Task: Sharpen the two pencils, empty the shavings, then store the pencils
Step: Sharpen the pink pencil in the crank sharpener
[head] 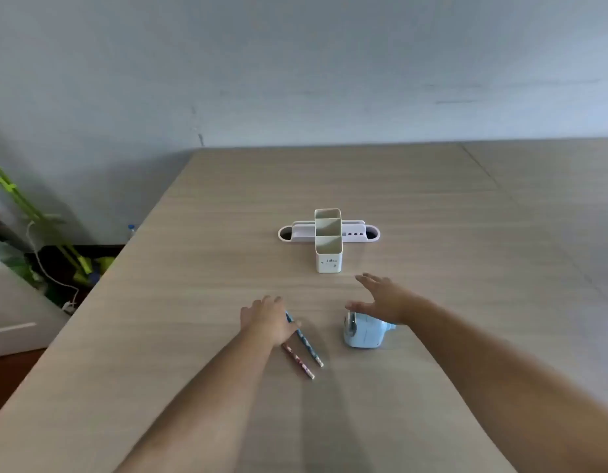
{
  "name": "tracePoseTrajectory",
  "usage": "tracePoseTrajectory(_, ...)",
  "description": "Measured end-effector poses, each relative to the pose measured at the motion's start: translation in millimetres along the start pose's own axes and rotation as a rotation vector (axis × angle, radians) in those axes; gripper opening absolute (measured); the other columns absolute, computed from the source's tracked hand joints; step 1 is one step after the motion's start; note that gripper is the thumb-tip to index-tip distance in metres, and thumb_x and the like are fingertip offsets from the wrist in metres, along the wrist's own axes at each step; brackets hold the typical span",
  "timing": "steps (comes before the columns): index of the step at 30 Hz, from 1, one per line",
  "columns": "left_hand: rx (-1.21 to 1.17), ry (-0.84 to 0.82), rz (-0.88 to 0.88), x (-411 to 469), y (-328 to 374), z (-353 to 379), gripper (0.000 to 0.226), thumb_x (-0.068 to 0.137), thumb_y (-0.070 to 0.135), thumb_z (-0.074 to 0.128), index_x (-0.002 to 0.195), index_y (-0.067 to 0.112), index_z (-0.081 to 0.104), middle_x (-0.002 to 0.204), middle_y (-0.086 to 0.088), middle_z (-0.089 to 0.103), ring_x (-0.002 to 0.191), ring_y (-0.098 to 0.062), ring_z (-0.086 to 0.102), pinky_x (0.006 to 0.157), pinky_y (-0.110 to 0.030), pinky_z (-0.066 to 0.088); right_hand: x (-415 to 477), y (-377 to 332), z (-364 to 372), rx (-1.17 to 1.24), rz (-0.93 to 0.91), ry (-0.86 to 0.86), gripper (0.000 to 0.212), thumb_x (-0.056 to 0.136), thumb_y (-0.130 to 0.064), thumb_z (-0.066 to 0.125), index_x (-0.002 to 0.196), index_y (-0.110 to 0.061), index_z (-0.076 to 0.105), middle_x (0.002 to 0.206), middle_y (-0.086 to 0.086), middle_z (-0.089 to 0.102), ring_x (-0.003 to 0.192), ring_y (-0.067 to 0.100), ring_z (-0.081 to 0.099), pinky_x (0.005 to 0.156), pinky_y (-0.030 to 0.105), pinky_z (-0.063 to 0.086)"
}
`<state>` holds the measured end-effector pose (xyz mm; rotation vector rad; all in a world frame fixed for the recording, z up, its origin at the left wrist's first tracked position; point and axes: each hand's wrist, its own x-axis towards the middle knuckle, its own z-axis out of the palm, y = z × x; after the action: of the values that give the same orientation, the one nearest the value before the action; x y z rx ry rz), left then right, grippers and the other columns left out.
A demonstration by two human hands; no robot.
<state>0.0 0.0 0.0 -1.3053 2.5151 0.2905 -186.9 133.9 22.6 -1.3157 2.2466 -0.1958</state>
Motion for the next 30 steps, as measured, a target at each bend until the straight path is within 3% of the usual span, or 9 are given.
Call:
tracePoseTrajectory(7, -0.125, -0.128, -0.200, 2, -7, 44, 0.044, 0.094, 0.048, 0.042, 0.121, 0.017, 0.059, 0.128, -0.005, 0.060, 0.121, -0.025, 0.056, 0.094, -0.032, 0.044, 8, 9, 38, -0.044, -0.062, -0.012, 0.104, 0.058, -0.059, 0.076, 0.143, -0.023, 0.028, 0.149, -0.003, 0.035, 0.138, 0.021, 0.031, 0.112, 0.041, 0.033)
tracePoseTrajectory(10, -0.103, -0.146, -0.297, 3, -1, 53, 0.042, 0.097, 0.043, 0.036, 0.116, 0.018, 0.064, 0.119, -0.002, 0.065, 0.112, -0.022, 0.061, 0.082, -0.029, 0.043, 16, 14, 42, -0.091, -0.092, 0.024, 0.091, 0.053, -0.042, 0.083, 0.130, -0.022, 0.040, 0.130, 0.001, 0.050, 0.122, 0.024, 0.046, 0.099, 0.038, 0.044)
tracePoseTrajectory(12, -0.082, -0.137, -0.353, 3, 3, 57, 0.038, 0.097, 0.034, 0.035, 0.115, 0.018, 0.064, 0.118, -0.002, 0.065, 0.111, -0.022, 0.062, 0.084, -0.029, 0.045, 19, 16, 43, -0.109, -0.097, 0.035, 0.082, 0.053, -0.036, 0.083, 0.123, -0.020, 0.044, 0.119, 0.003, 0.055, 0.112, 0.026, 0.052, 0.091, 0.038, 0.048)
tracePoseTrajectory(16, -0.100, -0.132, -0.381, 5, 6, 62, 0.032, 0.095, 0.017, 0.042, 0.119, 0.017, 0.062, 0.123, -0.002, 0.064, 0.115, -0.022, 0.061, 0.087, -0.030, 0.048, 18, 16, 45, -0.119, -0.105, 0.057, 0.077, 0.055, -0.034, 0.083, 0.120, -0.018, 0.045, 0.114, 0.004, 0.057, 0.105, 0.026, 0.055, 0.085, 0.036, 0.049)
tracePoseTrajectory(19, -0.225, -0.091, -0.398, 6, 0, 61, 0.031, 0.095, 0.019, 0.042, 0.115, 0.013, 0.064, 0.118, -0.006, 0.067, 0.112, -0.026, 0.062, 0.085, -0.031, 0.050, 16, 15, 44, -0.128, -0.106, 0.071, 0.077, 0.056, -0.035, 0.083, 0.121, -0.018, 0.044, 0.114, 0.004, 0.057, 0.104, 0.026, 0.056, 0.084, 0.035, 0.047)
tracePoseTrajectory(22, -0.513, -0.023, -0.304, 10, -10, 54, 0.025, 0.096, 0.024, 0.044, 0.101, 0.008, 0.062, 0.098, -0.015, 0.069, 0.087, -0.032, 0.068, 0.079, -0.037, 0.056, 15, 14, 43, -0.124, -0.103, 0.068, 0.079, 0.056, -0.036, 0.084, 0.121, -0.018, 0.044, 0.115, 0.004, 0.056, 0.104, 0.025, 0.056, 0.085, 0.036, 0.048)
tracePoseTrajectory(25, -0.970, -0.085, -0.124, 13, -12, 42, 0.018, 0.098, 0.016, 0.039, 0.085, 0.010, 0.049, 0.074, -0.017, 0.065, 0.059, -0.030, 0.065, 0.067, -0.042, 0.059, 13, 13, 43, -0.123, -0.099, 0.071, 0.079, 0.055, -0.037, 0.083, 0.121, -0.018, 0.044, 0.114, 0.004, 0.056, 0.104, 0.026, 0.056, 0.085, 0.038, 0.050)
tracePoseTrajectory(27, -1.011, -0.075, -0.058, 15, -11, 31, 0.018, 0.097, 0.013, 0.036, 0.080, 0.012, 0.043, 0.064, -0.014, 0.062, 0.054, -0.029, 0.062, 0.065, -0.040, 0.056, 12, 13, 43, -0.125, -0.099, 0.072, 0.079, 0.054, -0.038, 0.083, 0.120, -0.019, 0.044, 0.113, 0.004, 0.056, 0.104, 0.026, 0.056, 0.085, 0.039, 0.050)
tracePoseTrajectory(30, -0.825, -0.083, 0.045, 15, -7, 23, 0.021, 0.096, 0.013, 0.035, 0.077, 0.016, 0.044, 0.059, -0.006, 0.056, 0.046, -0.023, 0.053, 0.054, -0.029, 0.047, 12, 12, 42, -0.131, -0.101, 0.062, 0.080, 0.055, -0.038, 0.083, 0.121, -0.019, 0.043, 0.114, 0.004, 0.055, 0.105, 0.027, 0.056, 0.084, 0.038, 0.050)
